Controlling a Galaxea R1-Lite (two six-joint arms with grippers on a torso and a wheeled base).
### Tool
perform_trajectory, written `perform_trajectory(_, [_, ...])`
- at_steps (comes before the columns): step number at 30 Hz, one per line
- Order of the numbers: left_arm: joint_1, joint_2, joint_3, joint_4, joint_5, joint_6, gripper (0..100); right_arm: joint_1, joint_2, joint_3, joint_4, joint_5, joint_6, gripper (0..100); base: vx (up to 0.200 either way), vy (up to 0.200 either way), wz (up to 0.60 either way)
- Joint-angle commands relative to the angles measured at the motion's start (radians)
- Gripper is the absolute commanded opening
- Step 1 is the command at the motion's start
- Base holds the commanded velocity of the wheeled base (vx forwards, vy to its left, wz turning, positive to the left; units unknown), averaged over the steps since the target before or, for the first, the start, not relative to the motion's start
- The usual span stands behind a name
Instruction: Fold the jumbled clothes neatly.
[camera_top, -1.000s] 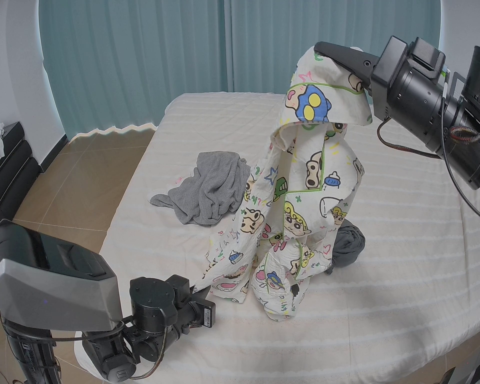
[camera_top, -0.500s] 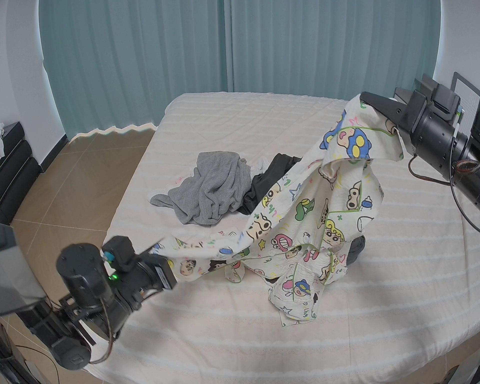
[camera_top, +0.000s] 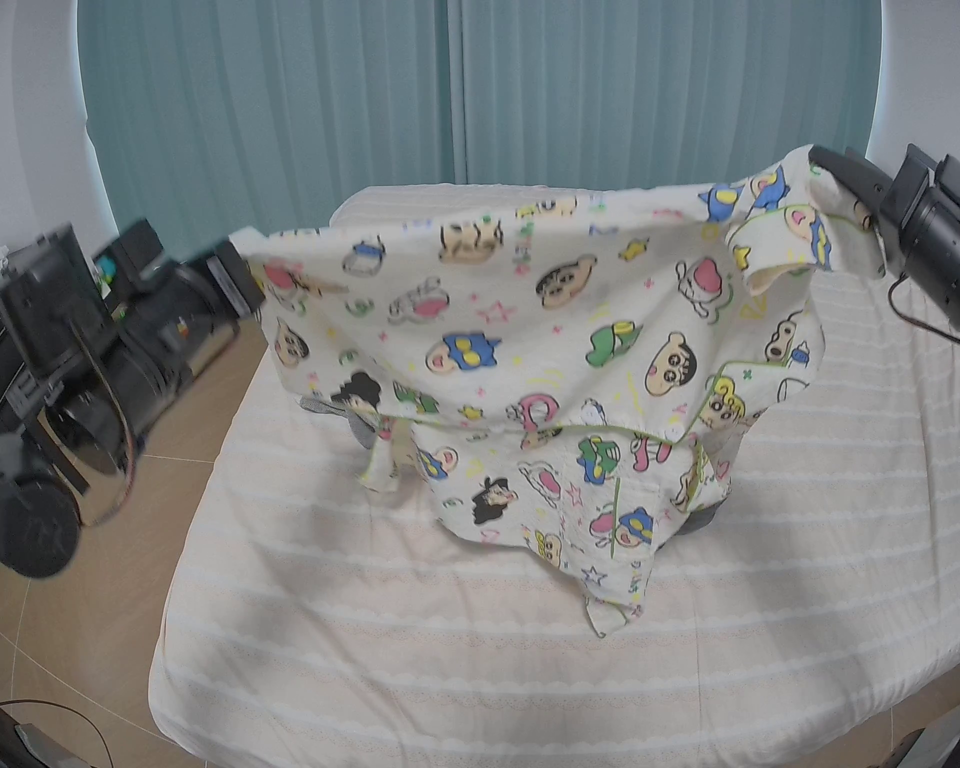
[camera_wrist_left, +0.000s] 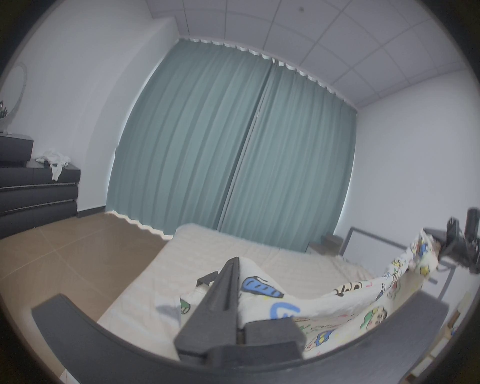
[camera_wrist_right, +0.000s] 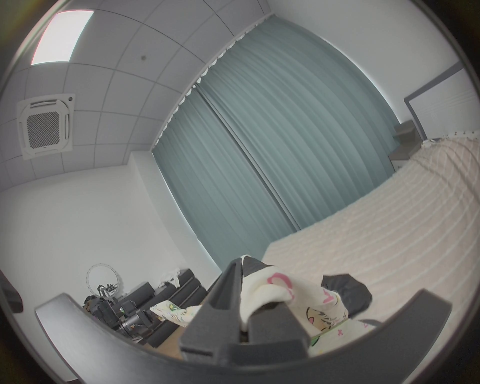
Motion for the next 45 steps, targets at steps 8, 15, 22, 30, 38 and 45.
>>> perform_trajectory(8, [0.024,-0.302,-0.107,0.220,-0.001,-0.001,0,-0.011,-0.172,-0.062,0.028,0.014,-0.007,0,0.000,0.000,0.00])
perform_trajectory(15, [0.024,-0.385,0.185,0.208,-0.020,-0.025,0,0.027,-0.221,0.254,0.031,0.063,-0.002,0,0.000,0.000,0.00])
perform_trajectory(22, [0.003,-0.409,0.313,0.206,-0.021,-0.033,0,0.043,-0.213,0.320,0.031,0.077,0.010,0,0.000,0.000,0.00])
perform_trajectory(30, [-0.015,-0.402,0.251,0.206,-0.020,-0.030,0,0.075,-0.209,0.236,0.032,0.075,0.013,0,0.000,0.000,0.00])
perform_trajectory(38, [-0.015,-0.412,0.202,0.206,-0.018,-0.015,0,0.079,-0.216,0.216,0.032,0.067,0.019,0,0.000,0.000,0.00])
perform_trajectory(45, [-0.031,-0.415,0.203,0.206,-0.018,-0.015,0,0.078,-0.221,0.220,0.032,0.064,0.019,0,0.000,-0.029,0.00])
